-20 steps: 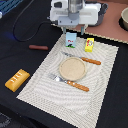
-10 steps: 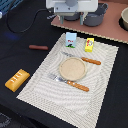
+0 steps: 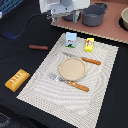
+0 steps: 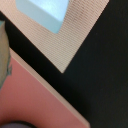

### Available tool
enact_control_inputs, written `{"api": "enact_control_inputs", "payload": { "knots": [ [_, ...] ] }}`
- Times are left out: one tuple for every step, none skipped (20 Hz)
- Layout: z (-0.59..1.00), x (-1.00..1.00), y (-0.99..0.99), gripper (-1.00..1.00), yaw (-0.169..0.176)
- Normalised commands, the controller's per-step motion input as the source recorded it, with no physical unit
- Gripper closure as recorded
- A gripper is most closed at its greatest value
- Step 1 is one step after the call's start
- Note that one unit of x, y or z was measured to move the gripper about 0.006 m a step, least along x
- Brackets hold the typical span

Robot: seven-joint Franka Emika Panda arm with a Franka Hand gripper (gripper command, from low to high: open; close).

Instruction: Interact with the objects in diverse but meaningful ways.

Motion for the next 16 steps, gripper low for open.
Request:
{"api": "enact_control_inputs", "payload": {
  "knots": [
    [-0.09, -0.57, -0.27, -1.0, 0.129],
    [-0.11, -0.58, -0.28, -1.0, 0.13],
    [-0.11, -0.58, -0.29, -1.0, 0.135],
    [-0.11, -0.57, -0.29, -1.0, 0.141],
    [-0.1, -0.56, -0.28, -1.0, 0.147],
    [-0.12, -0.56, -0.28, -1.0, 0.148],
    [-0.13, -0.57, -0.28, -1.0, 0.142],
    [-0.15, -0.57, -0.27, -1.0, 0.142],
    [-0.13, -0.57, -0.28, -1.0, 0.142],
    [-0.15, -0.58, -0.28, -1.0, 0.144],
    [-0.16, -0.57, -0.29, -1.0, 0.144],
    [-0.15, -0.56, -0.27, -1.0, 0.142],
    [-0.14, -0.52, -0.24, -1.0, 0.147],
    [-0.14, -0.46, -0.22, -1.0, 0.156],
    [-0.14, -0.43, -0.22, -1.0, 0.165],
    [-0.16, -0.49, -0.25, -1.0, 0.163]
  ]
}}
